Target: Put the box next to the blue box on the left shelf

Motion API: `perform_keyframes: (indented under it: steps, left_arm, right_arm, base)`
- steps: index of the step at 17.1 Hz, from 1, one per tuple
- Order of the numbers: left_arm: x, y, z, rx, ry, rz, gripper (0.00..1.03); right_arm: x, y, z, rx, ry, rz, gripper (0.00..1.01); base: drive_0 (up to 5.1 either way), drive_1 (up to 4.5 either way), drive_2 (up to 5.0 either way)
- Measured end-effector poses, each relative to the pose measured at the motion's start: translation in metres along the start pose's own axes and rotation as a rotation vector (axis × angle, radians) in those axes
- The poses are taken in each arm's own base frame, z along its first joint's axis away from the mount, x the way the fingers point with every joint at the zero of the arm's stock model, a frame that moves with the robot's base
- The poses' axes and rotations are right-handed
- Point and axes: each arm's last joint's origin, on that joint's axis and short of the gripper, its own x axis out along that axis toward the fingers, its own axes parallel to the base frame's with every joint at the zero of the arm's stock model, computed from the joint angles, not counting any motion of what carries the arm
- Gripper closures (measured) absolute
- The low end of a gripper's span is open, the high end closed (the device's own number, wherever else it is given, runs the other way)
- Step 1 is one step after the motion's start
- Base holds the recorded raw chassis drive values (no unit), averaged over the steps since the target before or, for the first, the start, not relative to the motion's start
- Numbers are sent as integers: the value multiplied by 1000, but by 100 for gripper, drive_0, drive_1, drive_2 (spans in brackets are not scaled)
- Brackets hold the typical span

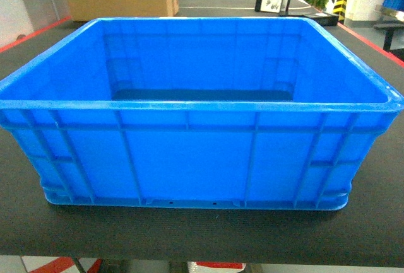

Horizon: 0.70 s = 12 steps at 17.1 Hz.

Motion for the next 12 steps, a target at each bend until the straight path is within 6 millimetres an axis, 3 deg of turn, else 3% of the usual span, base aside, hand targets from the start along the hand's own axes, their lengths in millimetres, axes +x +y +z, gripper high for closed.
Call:
perform_keyframes:
  steps: [12]
  left_arm:
    - [0,0,0,0,0,0,5]
  right_arm:
    - [0,0,0,0,0,0,3]
  base:
    - [0,0,0]
